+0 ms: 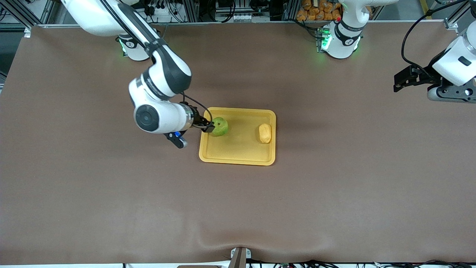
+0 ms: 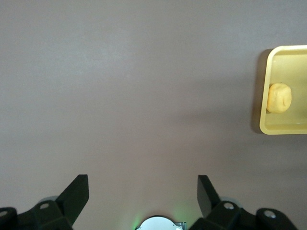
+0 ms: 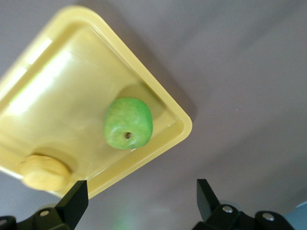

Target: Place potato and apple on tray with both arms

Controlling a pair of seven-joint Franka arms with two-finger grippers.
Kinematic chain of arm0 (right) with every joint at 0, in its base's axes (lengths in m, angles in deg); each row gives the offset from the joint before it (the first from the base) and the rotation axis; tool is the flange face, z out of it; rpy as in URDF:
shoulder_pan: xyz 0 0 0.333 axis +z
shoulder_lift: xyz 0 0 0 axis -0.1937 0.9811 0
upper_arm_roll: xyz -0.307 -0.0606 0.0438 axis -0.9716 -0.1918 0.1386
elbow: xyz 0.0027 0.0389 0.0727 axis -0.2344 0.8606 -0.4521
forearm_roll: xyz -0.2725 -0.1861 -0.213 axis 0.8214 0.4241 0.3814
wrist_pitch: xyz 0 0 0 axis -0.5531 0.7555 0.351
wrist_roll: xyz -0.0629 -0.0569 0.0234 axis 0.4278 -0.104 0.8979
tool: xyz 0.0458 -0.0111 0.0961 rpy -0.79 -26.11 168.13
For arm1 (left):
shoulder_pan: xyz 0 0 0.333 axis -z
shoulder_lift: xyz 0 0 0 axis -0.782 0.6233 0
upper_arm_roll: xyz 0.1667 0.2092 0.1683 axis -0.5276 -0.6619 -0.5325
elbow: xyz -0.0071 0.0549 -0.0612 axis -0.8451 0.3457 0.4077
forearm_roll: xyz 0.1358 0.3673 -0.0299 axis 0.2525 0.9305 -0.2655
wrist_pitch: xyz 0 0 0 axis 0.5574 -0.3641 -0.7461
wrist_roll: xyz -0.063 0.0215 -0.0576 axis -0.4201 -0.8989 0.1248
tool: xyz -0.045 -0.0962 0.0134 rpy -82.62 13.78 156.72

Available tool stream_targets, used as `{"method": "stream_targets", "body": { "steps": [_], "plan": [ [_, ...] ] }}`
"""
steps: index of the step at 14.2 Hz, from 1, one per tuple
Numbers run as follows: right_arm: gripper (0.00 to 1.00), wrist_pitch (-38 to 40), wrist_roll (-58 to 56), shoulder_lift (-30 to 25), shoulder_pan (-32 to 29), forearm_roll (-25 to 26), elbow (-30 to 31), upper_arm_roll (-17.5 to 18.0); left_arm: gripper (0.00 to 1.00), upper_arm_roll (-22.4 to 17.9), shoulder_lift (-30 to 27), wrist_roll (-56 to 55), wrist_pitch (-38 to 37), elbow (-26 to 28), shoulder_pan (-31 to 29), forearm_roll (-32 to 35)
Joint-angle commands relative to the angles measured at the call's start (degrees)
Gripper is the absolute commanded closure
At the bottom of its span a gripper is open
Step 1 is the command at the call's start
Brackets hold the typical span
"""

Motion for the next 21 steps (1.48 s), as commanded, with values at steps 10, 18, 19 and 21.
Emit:
{"method": "stream_targets", "body": {
  "steps": [10,18,19,21],
  "plan": [
    [0.00,-0.14,-1.97,-15.50,-7.31,4.55,0.94,-0.84,0.00,6.25,1.86,-0.45,-0.80,-4.43,-7.45,-0.69],
    [0.00,8.99,-14.69,-25.00,-13.72,7.78,1.20,-0.66,0.00,10.40,1.41,0.34,-0.98,-4.34,-8.33,1.62],
    [0.00,11.00,-15.50,-25.79,-14.95,9.72,1.03,-0.66,0.00,10.32,1.41,0.43,-0.98,-4.34,-8.33,1.53],
    [0.00,14.35,-18.39,-26.50,-16.72,10.70,-0.02,-0.75,0.00,10.32,1.41,0.43,-1.07,-4.34,-8.42,0.22]
  ]
}}
